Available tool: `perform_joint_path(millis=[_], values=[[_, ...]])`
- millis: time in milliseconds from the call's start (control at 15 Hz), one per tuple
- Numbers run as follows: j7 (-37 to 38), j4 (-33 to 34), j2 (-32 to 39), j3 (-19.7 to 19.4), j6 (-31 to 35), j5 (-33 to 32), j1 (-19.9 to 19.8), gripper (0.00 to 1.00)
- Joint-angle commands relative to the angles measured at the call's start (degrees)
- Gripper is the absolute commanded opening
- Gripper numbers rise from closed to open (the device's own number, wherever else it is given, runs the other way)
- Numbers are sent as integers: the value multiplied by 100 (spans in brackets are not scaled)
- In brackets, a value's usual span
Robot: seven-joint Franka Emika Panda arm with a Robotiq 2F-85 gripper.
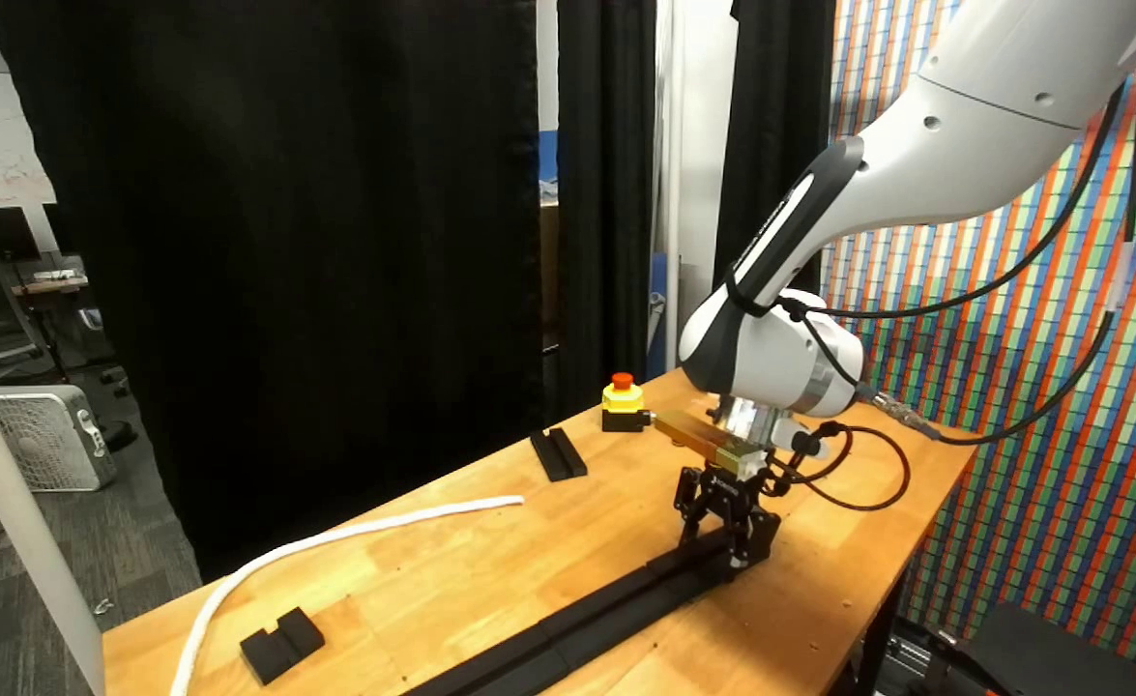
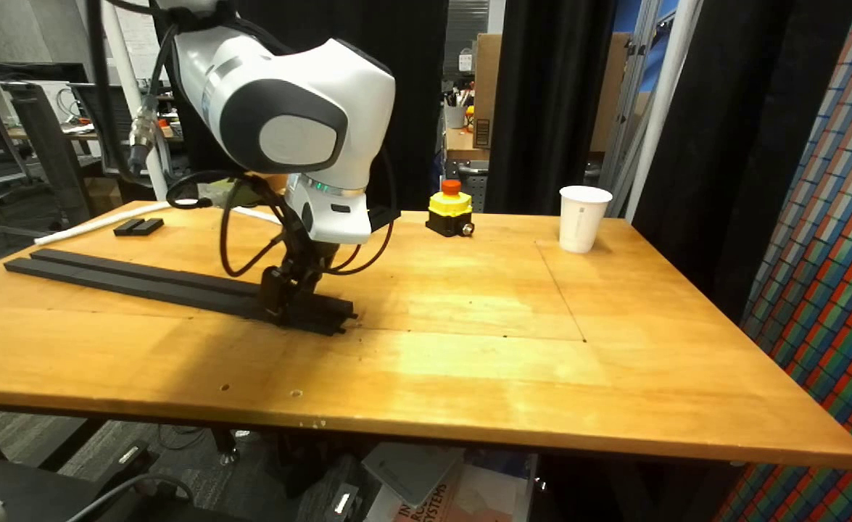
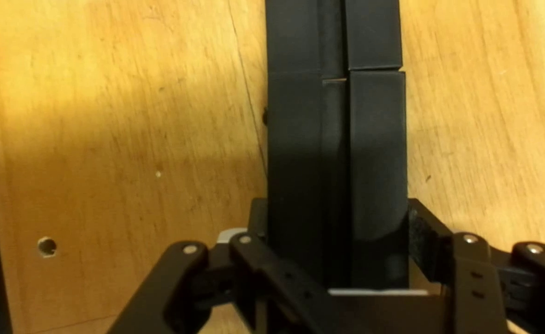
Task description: Connect the four black pieces together
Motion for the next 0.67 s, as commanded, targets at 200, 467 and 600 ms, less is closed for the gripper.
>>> perform_joint_path(millis=[200, 467, 600], values=[[-268, 437, 277, -103, -327, -201, -32, 49], [-421, 612, 425, -96, -414, -121, -35, 49], [-485, 671, 482, -71, -412, -42, -28, 49]])
